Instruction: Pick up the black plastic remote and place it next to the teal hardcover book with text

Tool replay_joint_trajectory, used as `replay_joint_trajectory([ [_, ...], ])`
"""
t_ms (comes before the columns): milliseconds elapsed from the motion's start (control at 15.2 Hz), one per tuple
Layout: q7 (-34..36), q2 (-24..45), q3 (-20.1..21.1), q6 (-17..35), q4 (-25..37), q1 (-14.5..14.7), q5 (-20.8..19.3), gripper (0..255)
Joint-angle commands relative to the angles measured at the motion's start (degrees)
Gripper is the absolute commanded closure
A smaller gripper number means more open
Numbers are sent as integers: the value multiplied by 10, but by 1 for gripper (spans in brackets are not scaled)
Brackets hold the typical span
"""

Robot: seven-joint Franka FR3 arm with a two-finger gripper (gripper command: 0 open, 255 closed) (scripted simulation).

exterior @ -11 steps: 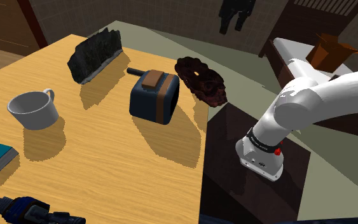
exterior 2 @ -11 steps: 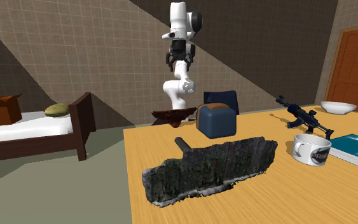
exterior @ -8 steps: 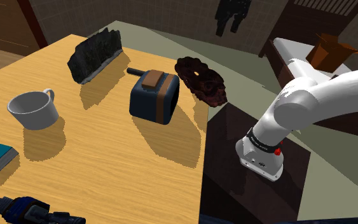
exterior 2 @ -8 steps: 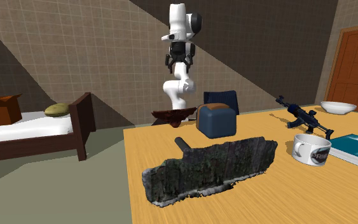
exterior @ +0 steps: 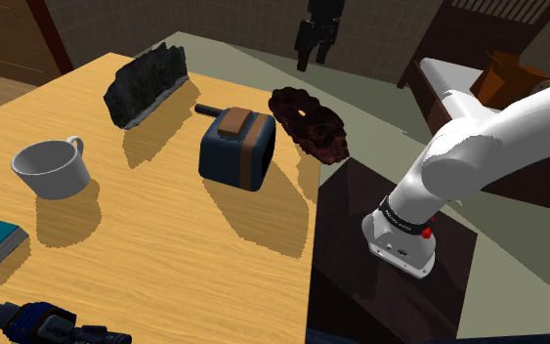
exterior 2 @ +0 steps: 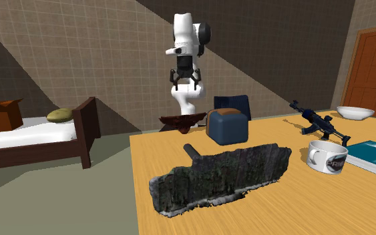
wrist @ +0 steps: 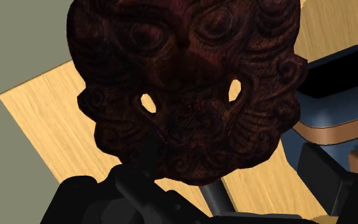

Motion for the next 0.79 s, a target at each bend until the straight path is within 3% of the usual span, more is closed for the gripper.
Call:
replay_joint_trajectory([
  [0,-22,36,-4,37,0,4,0,0],
  [726,-123,260,-7,176,86,22,7,0],
])
